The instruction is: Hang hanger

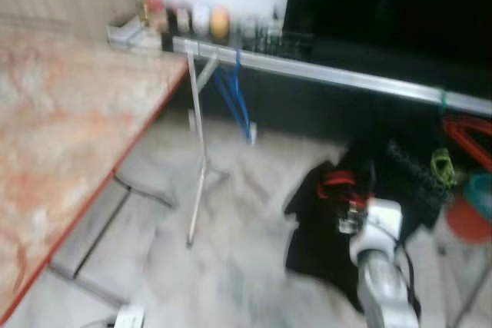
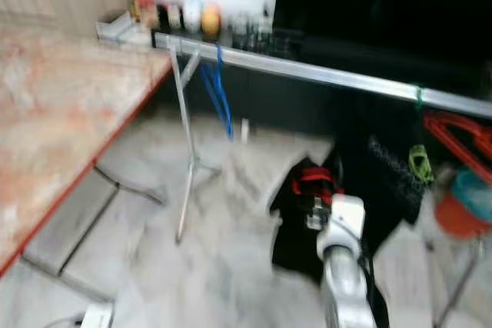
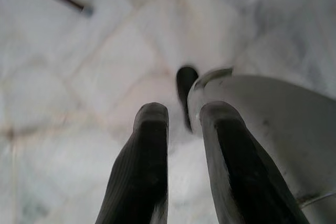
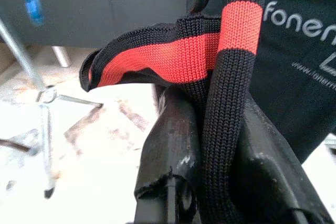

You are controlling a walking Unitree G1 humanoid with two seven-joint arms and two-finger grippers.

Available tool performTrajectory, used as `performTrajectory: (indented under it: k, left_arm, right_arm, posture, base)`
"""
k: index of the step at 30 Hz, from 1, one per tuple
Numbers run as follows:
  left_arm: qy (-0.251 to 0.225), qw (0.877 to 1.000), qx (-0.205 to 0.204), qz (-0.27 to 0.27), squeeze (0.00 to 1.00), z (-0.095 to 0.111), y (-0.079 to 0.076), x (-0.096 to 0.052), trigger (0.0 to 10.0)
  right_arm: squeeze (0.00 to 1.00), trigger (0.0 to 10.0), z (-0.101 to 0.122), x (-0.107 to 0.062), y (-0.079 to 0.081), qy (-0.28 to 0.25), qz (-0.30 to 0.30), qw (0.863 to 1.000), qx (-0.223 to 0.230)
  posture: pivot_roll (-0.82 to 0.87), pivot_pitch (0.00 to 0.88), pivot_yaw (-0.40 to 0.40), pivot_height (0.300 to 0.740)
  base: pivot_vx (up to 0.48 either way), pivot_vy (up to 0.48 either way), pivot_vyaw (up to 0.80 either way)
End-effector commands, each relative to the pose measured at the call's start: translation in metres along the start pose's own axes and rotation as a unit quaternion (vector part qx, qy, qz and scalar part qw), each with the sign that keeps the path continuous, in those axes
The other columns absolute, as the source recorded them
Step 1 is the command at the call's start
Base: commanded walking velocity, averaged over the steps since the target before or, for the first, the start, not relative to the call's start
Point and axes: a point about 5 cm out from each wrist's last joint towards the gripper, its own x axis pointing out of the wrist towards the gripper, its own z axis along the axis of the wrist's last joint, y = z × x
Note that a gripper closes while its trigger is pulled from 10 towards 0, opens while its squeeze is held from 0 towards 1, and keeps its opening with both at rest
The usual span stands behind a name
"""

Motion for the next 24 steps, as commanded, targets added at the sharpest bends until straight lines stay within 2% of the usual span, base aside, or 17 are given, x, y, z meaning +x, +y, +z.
performTrajectory:
  k: [1, 24]
  left_arm:
    - [0.012, 1.0, -0.005, -0.002, 0.0, -0.0077, -0.0024, -0.0012, 10.0]
    - [0.007, 1.0, -0.005, -0.001, 0.0, -0.0036, -0.0011, -0.0005, 10.0]
  right_arm:
    - [0.0, 10.0, 0.0038, 0.0019, -0.0025, -0.01, -0.003, 1.0, 0.001]
    - [0.0, 10.0, 0.0047, 0.0091, -0.0019, 0.005, 0.005, 1.0, -0.01]
  posture:
    - [0.07, 0.0, -0.032, 0.74]
    - [0.08, 0.0, -0.032, 0.74]
  base:
    - [-0.349, 0.0, 0.0]
    - [-0.343, 0.0, 0.0]
